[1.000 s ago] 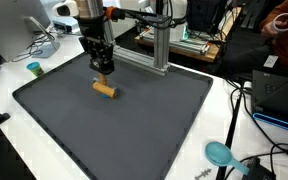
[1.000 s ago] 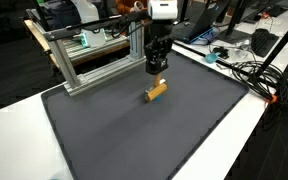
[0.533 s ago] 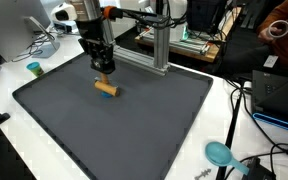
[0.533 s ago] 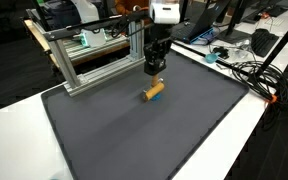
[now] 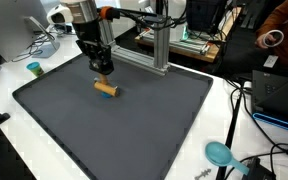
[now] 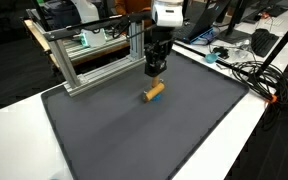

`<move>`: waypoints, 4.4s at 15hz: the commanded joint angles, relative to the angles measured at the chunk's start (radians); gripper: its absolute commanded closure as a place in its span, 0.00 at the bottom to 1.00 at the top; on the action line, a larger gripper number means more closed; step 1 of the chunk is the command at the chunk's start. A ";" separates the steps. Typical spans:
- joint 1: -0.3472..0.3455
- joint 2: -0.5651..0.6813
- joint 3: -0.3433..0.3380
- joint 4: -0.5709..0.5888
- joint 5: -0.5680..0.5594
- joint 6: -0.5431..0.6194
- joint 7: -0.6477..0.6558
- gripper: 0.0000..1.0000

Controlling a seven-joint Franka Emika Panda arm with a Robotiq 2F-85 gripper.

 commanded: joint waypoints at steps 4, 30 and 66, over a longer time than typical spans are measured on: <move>-0.021 0.087 -0.005 0.058 0.007 -0.065 -0.012 0.77; -0.017 0.076 0.001 0.129 0.026 -0.130 0.019 0.77; -0.002 -0.002 0.013 0.071 -0.059 -0.131 -0.100 0.77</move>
